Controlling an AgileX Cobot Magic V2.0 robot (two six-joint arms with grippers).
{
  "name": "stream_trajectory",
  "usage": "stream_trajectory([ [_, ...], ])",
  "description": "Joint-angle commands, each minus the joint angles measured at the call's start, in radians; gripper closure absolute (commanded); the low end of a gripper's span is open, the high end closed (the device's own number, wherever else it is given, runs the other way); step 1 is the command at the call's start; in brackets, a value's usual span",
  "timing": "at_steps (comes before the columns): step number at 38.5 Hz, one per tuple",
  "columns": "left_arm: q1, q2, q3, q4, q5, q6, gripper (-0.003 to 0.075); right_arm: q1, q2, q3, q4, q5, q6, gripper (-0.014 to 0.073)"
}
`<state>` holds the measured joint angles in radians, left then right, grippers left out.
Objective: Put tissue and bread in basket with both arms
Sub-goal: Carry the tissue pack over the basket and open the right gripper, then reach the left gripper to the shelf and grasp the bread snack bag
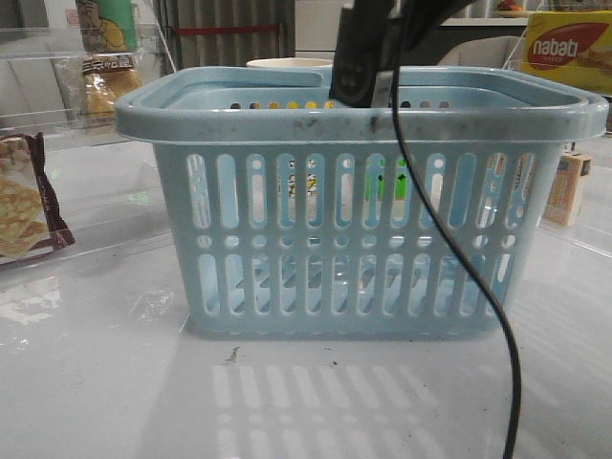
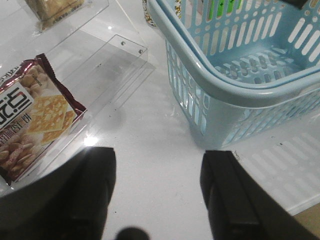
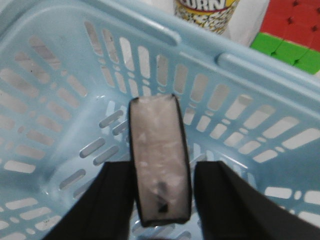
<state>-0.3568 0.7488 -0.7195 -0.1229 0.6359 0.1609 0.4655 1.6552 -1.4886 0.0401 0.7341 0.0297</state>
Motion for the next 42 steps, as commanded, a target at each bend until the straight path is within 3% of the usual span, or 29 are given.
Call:
stream_trajectory([
  [1, -0.010, -0.001, -0.029, -0.008, -0.080, 0.001, 0.0288, 0.000, -0.026, -0.032, -0.005, -0.071, -0.003, 0.0008],
  [8, -0.010, -0.001, -0.029, -0.008, -0.080, 0.001, 0.0288, 0.000, -0.110, -0.004, -0.019, -0.052, -0.050, -0.0018],
  [20, -0.010, -0.001, -0.029, -0.008, -0.080, 0.001, 0.0282, 0.000, -0.528, 0.359, -0.049, -0.098, -0.097, -0.0018],
  [25, -0.010, 0.022, -0.029, -0.008, -0.082, -0.007, 0.0161, 0.000, -0.689, 0.483, -0.050, -0.098, -0.097, -0.0018],
  [27, -0.010, 0.059, -0.038, -0.008, -0.087, -0.009, 0.0078, 0.000, -0.756, 0.543, -0.050, -0.097, -0.097, -0.0018],
  [29, -0.010, 0.103, -0.057, -0.008, -0.094, -0.009, 0.0052, 0.000, -0.812, 0.586, -0.050, -0.096, -0.097, -0.0018],
  [35, 0.004, 0.297, -0.192, -0.003, -0.118, -0.009, 0.0053, 0.000, -0.888, 0.633, -0.053, -0.072, -0.097, -0.0018],
  [42, 0.096, 0.519, -0.374, -0.014, -0.133, -0.009, 0.0054, 0.000, -0.888, 0.633, -0.053, -0.063, -0.097, -0.0018],
])
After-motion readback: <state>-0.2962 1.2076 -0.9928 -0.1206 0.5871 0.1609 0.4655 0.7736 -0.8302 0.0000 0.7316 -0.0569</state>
